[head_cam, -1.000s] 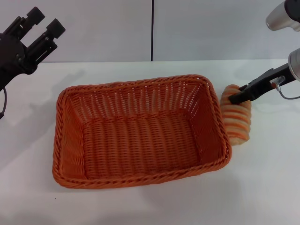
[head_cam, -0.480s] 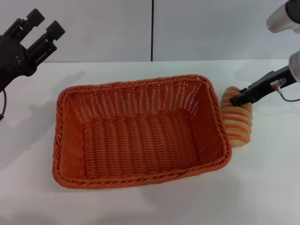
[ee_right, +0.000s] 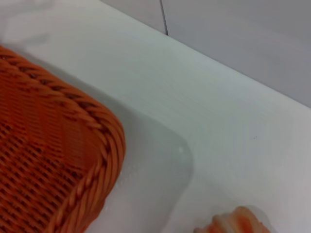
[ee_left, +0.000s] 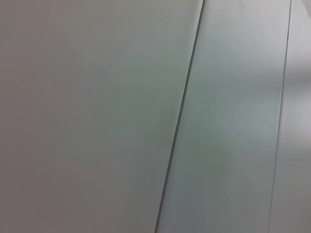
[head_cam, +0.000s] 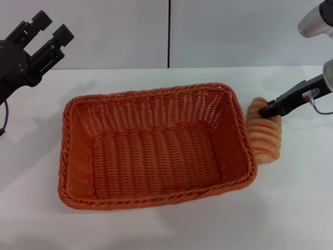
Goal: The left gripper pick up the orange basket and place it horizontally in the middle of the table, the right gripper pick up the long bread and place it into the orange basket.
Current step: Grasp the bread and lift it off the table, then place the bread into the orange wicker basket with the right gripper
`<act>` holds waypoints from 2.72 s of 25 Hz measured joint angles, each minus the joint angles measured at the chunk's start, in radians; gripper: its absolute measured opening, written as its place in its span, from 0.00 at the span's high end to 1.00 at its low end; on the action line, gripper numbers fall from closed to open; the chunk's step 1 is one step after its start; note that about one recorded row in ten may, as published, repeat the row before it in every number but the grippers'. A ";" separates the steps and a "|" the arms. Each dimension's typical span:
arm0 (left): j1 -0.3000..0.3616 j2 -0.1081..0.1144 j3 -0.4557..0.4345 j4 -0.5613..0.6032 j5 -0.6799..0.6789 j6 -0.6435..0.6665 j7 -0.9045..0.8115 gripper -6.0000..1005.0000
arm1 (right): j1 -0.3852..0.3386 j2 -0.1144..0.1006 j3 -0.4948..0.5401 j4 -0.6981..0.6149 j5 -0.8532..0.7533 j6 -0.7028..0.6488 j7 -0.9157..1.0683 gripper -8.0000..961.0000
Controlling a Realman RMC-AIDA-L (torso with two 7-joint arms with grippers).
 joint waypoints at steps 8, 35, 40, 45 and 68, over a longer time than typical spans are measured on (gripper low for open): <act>0.000 0.000 0.000 0.004 -0.001 0.004 -0.009 0.26 | -0.003 -0.001 0.002 0.000 0.002 -0.002 0.000 0.75; 0.001 0.003 -0.008 0.011 -0.007 0.031 -0.021 0.28 | -0.231 0.019 0.020 -0.500 0.274 -0.008 0.059 0.85; 0.002 0.003 -0.007 0.011 -0.008 0.031 -0.022 0.28 | -0.309 0.025 -0.014 -0.660 0.601 -0.051 0.029 0.85; -0.001 0.003 -0.008 0.011 -0.008 0.031 -0.021 0.29 | -0.302 0.024 -0.101 -0.659 0.772 -0.128 -0.022 0.86; -0.006 0.004 -0.008 0.011 -0.007 0.021 -0.013 0.34 | -0.195 0.018 -0.318 -0.434 0.814 -0.159 -0.081 0.73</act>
